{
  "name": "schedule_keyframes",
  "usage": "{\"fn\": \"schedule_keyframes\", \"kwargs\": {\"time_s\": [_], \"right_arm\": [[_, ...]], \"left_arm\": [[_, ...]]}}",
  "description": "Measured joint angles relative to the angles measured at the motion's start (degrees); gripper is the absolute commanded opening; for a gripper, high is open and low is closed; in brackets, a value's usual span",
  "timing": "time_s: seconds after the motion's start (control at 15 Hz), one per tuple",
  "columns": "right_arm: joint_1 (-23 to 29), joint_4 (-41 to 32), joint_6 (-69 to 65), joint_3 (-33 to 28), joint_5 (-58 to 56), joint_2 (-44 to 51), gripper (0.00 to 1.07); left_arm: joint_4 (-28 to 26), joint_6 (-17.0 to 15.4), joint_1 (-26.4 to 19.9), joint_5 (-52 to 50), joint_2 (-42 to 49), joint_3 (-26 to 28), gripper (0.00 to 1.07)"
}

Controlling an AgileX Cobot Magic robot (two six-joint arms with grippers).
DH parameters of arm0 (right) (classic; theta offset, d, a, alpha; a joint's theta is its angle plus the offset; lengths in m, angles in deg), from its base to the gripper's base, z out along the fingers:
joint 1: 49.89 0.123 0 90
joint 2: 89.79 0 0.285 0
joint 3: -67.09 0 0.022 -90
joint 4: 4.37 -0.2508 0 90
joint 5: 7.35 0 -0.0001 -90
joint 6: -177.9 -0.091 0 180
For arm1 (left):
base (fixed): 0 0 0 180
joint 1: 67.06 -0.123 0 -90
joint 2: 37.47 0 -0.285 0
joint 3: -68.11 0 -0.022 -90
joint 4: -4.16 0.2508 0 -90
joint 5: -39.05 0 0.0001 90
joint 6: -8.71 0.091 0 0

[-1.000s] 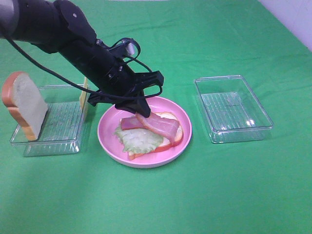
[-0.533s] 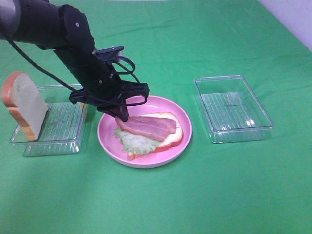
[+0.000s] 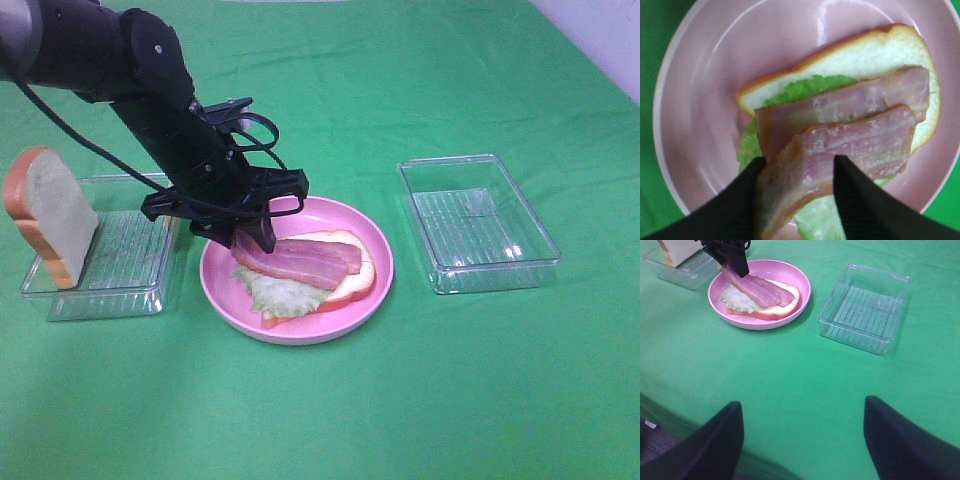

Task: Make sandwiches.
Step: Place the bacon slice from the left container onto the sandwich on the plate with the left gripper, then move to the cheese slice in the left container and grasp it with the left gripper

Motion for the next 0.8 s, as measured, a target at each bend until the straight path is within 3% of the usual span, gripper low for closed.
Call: {"fn": "schedule_keyframes", "kwargs": {"time_s": [0.13, 0.33, 0.6, 0.8], "right_arm": [[0.0, 0.0, 0.0, 0.0, 0.0, 0.0, 0.66], [0.0, 0.0, 0.0, 0.0, 0.0, 0.0, 0.66], [0.0, 0.0, 0.0, 0.0, 0.0, 0.0, 0.66], [0.0, 0.0, 0.0, 0.0, 0.0, 0.0, 0.66]], "left_arm": [[0.0, 0.0, 0.0, 1.6, 0.0, 0.4, 0.80], [0.1, 0.5, 0.0, 5.9, -0.1, 4.6, 0.79], [0.5, 0.9, 0.0, 15.5, -0.1, 14.4, 0.79], [6.6, -0.7, 0.0, 23.1, -0.1, 20.9, 0.79]]}}
